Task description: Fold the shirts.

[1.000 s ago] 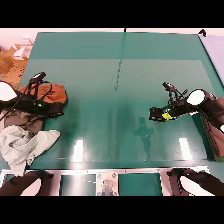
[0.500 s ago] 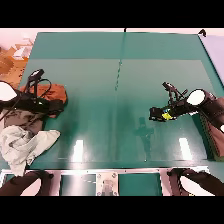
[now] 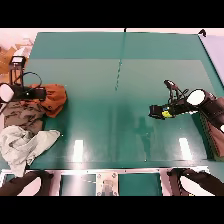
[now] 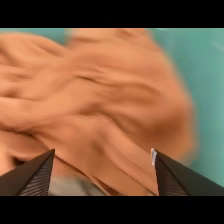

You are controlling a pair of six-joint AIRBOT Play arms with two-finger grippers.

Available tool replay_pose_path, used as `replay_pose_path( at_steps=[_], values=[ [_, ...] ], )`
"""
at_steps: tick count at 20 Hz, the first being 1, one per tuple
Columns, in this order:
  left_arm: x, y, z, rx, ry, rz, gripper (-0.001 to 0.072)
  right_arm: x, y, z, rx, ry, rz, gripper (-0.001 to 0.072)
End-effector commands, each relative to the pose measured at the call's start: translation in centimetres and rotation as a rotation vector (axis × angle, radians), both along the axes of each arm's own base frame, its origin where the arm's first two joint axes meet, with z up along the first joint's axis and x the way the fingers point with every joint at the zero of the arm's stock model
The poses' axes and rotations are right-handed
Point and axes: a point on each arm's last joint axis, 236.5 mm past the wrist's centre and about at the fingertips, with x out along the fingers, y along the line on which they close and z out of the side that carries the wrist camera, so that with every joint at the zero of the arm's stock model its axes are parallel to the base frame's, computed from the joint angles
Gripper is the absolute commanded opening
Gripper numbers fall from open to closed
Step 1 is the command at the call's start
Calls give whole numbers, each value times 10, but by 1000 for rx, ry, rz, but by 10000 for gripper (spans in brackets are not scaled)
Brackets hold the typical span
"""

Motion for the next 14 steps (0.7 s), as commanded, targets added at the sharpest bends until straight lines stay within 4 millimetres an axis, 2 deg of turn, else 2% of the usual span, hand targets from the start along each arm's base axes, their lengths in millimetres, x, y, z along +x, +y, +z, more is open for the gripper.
replay_pose_path(
  at_steps=[1, 4, 7, 8, 9, 10, 12, 14],
  values=[
    [34, 47, -28, 66, -55, 50, 718, 9, -1, 2, -2, -37, -15, 12],
    [59, 49, -74, 37, -10, 52, 717, 9, -1, 2, -2, -36, -15, 13],
    [69, 49, -113, 13, 63, 57, 699, 9, -1, 2, -2, -36, -15, 13],
    [70, 49, -120, 10, 76, 57, 652, 9, -1, 2, -2, -36, -15, 13],
    [70, 49, -122, 10, 79, 56, 253, 9, -1, 2, -2, -35, -15, 13],
    [70, 50, -120, 13, 81, 55, 37, 9, -1, 2, -2, -35, -15, 12],
    [75, 52, -104, 11, 99, 64, 24, 9, -1, 2, -2, -35, -15, 12],
    [88, 48, -62, -34, 83, 85, 24, 9, -1, 2, -2, -35, -15, 13]
  ],
)
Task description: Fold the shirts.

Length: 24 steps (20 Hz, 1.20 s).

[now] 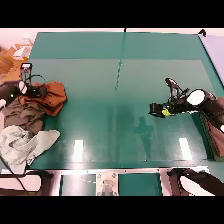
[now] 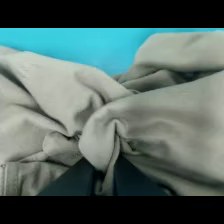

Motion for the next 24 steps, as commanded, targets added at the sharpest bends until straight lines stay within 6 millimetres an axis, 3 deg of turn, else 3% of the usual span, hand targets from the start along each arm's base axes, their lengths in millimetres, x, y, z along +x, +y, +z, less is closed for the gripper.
replay_pose_path(
  at_steps=[1, 4, 7, 9, 10, 12, 15, 17, 19, 20, 21, 22, 24],
  values=[
    [17, -11, 61, -74, -29, 3, 23, 0, 0, 0, 0, 2, 0, 12],
    [33, -58, 183, -229, -233, -101, 23, 0, 0, 1, 1, -1, 1, 12],
    [9, -123, 302, -432, -434, -271, 24, 3, -1, 7, 3, -8, 0, 12],
    [-15, -165, 345, -527, -485, -380, 24, 8, -4, 16, 6, -16, -7, 12],
    [-26, -186, 353, -557, -480, -431, 24, 11, -7, 22, 7, -21, -11, 11],
    [-47, -242, 350, -618, -414, -553, 24, 17, -12, 34, 10, -33, -19, 12],
    [-79, -334, 320, -681, -288, -731, 24, 22, -16, 50, 13, -45, -19, 11],
    [-98, -387, 282, -708, -175, -814, 25, 25, -16, 58, 14, -56, -15, 12],
    [-114, -430, 230, -723, -48, -858, 32, 26, -15, 62, 15, -60, -10, 13],
    [-122, -445, 207, -724, 8, -870, 314, 26, -15, 64, 15, -61, -8, 16],
    [-129, -456, 186, -736, 77, -863, 649, 26, -17, 65, 12, -61, -10, 108],
    [-135, -461, 175, -764, 143, -832, 711, 26, -20, 67, 13, -55, -14, 250],
    [-133, -453, 174, -758, 162, -825, 710, 28, -32, 70, 13, -51, -45, 360]
  ],
)
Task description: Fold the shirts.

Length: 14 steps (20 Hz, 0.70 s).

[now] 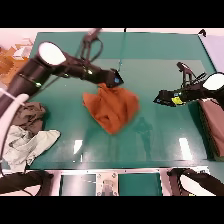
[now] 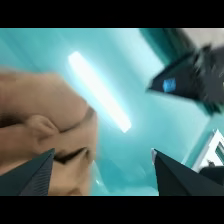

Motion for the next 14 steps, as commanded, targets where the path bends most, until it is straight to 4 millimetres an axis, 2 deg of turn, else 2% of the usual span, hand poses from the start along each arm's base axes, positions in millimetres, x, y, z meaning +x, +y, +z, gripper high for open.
replay_pose_path(
  at_steps=[1, 2, 3, 5, 6, 8, 9, 11, 14],
  values=[
    [-9, -3, -17, 21, 90, -24, 710, 2, -18, 6, 0, 4, -43, 427],
    [-1, 10, -9, 21, 83, -6, 710, 4, -25, 6, 0, 4, -65, 485],
    [10, 28, -1, 20, 77, 21, 710, 5, -34, 6, 0, 4, -91, 509],
    [34, 68, 2, 44, 76, 97, 710, 6, -39, 6, 15, 8, -116, 509],
    [47, 90, -5, 72, 80, 149, 710, 5, -34, 5, 35, 13, -113, 509],
    [70, 138, -36, 185, 77, 257, 710, -3, -14, -2, 65, 35, -67, 509],
    [76, 151, -53, 221, 86, 289, 710, -11, -1, -10, 78, 58, -38, 509],
    [91, 158, -91, 235, 108, 344, 710, -27, 26, -30, 98, 101, 15, 509],
    [122, 142, -145, 177, 149, 412, 710, -45, 65, -60, 126, 112, 58, 508]
  ],
)
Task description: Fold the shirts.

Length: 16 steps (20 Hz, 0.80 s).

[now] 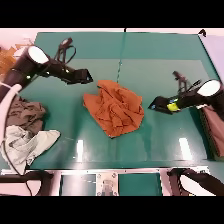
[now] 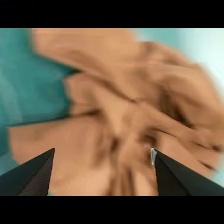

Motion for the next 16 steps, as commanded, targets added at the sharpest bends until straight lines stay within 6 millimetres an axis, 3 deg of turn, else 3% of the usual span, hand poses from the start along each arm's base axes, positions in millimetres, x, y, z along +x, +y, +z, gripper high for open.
replay_pose_path(
  at_steps=[1, 4, 8, 12, 13, 15, 16],
  values=[
    [43, -2, -55, -46, -22, 113, 710, -17, 42, -30, 38, -3, 39, 508],
    [79, -26, -78, -153, -96, 180, 709, -15, 60, -42, 39, -31, 52, 507],
    [90, -65, -108, -157, -101, 112, 709, -2, 60, -59, 25, -37, 28, 489],
    [107, -72, -116, -161, -124, 129, 700, -3, 60, -61, 21, -35, 35, 489],
    [108, -72, -120, -164, -118, 138, 598, -3, 60, -61, 19, -41, 47, 488],
    [106, -73, -128, -170, -97, 141, 272, -3, 60, -62, 18, -41, 49, 457],
    [103, -77, -128, -184, -80, 134, 40, -3, 60, -62, 17, -41, 49, 287]
  ],
)
